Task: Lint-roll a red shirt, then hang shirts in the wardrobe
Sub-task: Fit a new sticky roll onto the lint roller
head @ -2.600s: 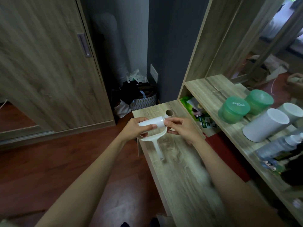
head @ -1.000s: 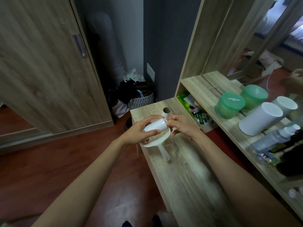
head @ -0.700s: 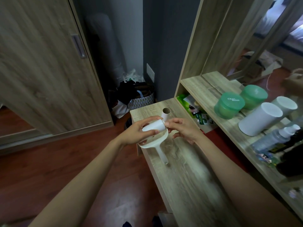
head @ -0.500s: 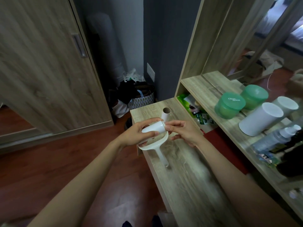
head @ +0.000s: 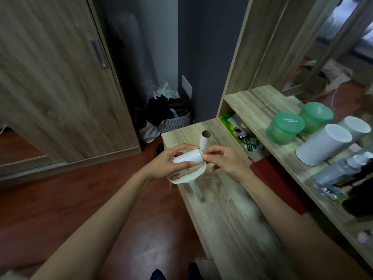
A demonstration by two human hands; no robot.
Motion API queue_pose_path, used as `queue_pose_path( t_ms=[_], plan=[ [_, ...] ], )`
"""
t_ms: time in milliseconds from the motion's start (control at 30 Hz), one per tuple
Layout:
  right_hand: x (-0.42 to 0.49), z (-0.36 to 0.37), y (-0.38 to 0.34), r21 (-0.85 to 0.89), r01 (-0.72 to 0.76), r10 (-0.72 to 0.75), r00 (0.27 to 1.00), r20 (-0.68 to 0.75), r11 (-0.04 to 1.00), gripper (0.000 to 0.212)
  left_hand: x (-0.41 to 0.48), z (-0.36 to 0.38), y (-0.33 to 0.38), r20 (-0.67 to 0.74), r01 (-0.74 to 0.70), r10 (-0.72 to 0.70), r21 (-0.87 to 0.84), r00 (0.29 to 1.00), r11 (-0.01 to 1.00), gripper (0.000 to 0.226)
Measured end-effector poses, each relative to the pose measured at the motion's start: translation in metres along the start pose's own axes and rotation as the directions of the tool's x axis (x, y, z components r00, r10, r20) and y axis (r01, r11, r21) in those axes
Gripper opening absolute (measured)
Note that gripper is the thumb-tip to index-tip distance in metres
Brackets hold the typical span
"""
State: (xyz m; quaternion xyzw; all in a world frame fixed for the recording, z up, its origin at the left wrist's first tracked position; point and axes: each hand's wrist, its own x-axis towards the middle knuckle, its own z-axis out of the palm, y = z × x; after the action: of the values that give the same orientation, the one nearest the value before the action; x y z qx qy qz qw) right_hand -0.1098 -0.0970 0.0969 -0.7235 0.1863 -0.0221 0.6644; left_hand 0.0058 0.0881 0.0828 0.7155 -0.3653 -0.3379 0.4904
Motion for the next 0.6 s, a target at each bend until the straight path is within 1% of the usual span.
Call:
queue_pose_path(
  t_ms=[133,200,300,400,467,600],
  plan=[
    [0.001,0.004,0.002,-0.085,0.018,-0.017,1.0,0.009,0.996,0.009,-0.002,0.004,0.0,0.012,0.001,-0.001,-0.009,1.0,1.0,0.043],
    [0.002,0.003,0.001,-0.121,0.023,-0.02,0.999,0.025,0.992,0.01,-0.002,0.006,0.001,0.011,-0.001,0.002,-0.025,1.0,1.0,0.04],
    [0.004,-0.001,-0.003,-0.112,0.022,-0.018,0.999,0.037,0.993,0.014,-0.001,0.009,0.006,0.01,-0.002,0.002,-0.072,1.0,0.997,0.038],
    [0.005,-0.007,-0.005,-0.098,0.034,-0.026,0.997,0.079,0.995,0.006,0.001,0.011,0.009,0.036,0.007,-0.002,-0.119,0.999,0.993,0.037],
    [0.006,-0.011,-0.005,-0.103,0.037,-0.027,0.995,0.1,0.994,0.015,0.003,0.012,0.007,0.034,-0.001,0.005,-0.116,0.999,0.993,0.038],
    [0.007,-0.017,0.001,-0.083,0.041,-0.031,0.992,0.122,0.996,0.017,0.007,0.018,0.005,0.042,0.03,-0.024,-0.151,0.999,0.988,0.041]
  ],
)
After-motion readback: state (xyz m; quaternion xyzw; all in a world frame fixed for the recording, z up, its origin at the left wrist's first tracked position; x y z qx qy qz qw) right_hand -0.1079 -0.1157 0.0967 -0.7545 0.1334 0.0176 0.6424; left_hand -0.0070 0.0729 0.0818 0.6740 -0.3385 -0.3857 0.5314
